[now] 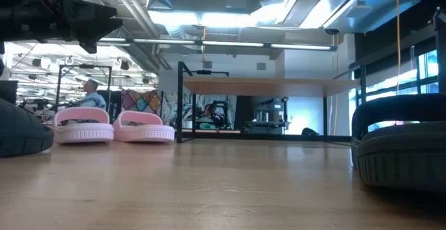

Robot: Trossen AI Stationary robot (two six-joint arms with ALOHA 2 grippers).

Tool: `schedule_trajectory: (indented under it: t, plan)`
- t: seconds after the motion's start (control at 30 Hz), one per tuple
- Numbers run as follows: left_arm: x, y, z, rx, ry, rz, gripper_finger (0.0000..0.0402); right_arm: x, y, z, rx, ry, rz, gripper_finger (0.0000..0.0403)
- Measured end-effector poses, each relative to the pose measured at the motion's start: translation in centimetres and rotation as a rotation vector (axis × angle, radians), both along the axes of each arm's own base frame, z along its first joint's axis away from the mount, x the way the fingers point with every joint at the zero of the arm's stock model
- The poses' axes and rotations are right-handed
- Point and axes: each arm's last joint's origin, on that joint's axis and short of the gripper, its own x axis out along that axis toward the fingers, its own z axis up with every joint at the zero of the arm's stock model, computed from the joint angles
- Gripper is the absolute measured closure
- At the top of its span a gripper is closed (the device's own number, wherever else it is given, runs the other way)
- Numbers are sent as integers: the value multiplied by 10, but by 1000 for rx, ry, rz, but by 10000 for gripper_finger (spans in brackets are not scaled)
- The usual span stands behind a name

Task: Pick and place slides into the shelf
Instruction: Put the black slide on the shelf

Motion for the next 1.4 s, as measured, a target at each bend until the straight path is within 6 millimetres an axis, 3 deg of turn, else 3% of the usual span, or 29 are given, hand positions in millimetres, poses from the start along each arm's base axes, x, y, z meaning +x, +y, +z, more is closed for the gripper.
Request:
schedule_trajectory:
  t: [0.4,0.63,0.9,1.0,1.17,1.4]
  plan:
    - [0,0,0,0,0,0,246,-1,-2,1,-24,1,51,336]
    - [0,0,0,0,0,0,246,-1,-2,1,-33,-8,35,389]
    - [0,0,0,0,0,0,246,0,-2,4,-35,-11,37,393]
    - [0,0,0,0,0,0,246,4,0,17,-52,-38,61,394]
    - [0,0,0,0,0,0,246,8,1,54,-126,-76,96,394]
    - [0,0,0,21,4,4,246,29,-3,98,-200,-370,350,394]
